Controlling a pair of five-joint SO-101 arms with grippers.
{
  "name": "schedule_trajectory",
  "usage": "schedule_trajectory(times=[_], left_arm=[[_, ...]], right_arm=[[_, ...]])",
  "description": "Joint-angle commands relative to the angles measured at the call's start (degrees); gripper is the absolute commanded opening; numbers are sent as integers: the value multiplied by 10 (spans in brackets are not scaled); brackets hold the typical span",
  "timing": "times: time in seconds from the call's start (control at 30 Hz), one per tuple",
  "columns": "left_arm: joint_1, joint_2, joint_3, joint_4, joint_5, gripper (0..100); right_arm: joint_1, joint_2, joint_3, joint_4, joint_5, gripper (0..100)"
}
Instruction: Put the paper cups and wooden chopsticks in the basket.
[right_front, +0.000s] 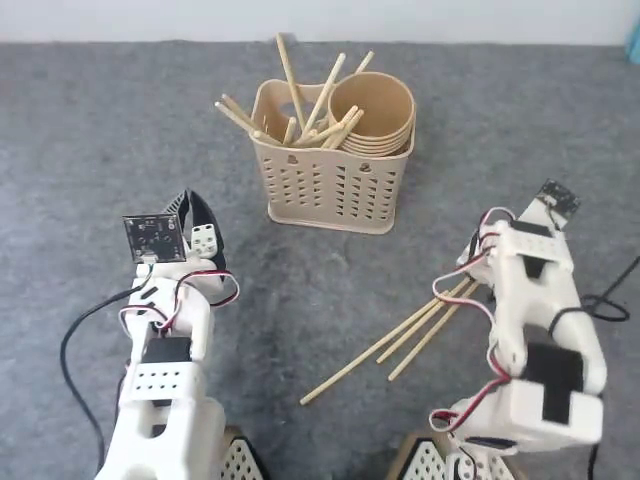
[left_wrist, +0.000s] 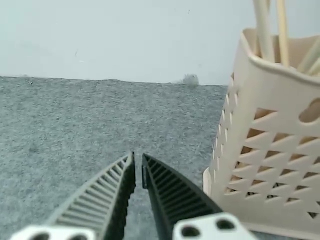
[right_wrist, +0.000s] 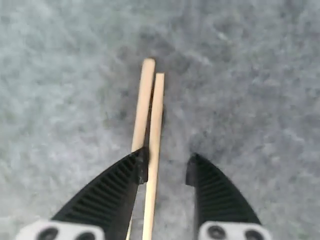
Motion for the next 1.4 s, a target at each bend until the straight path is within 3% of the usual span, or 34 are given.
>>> schedule_trajectory(times=[0.0,0.33,0.53,0.73,0.9,1.07,1.27,1.37], left_arm=[[4,0,-9,4,1,27],[4,0,-9,4,1,27],[4,0,-9,4,1,27],[5,0,-12,24,-1,27],[38,0,-68,185,-50,27],[81,-4,-74,249,-66,27],[148,-2,-134,381,-67,27],[200,0,-189,476,-80,32]], right_arm=[[-8,52,-64,29,-5,2],[-6,28,-78,103,-2,9],[21,-145,-78,198,4,9],[42,-349,-33,258,55,9],[67,-453,126,161,84,8],[72,-489,280,34,82,8],[70,-496,400,-116,82,9],[70,-495,403,-124,82,9]])
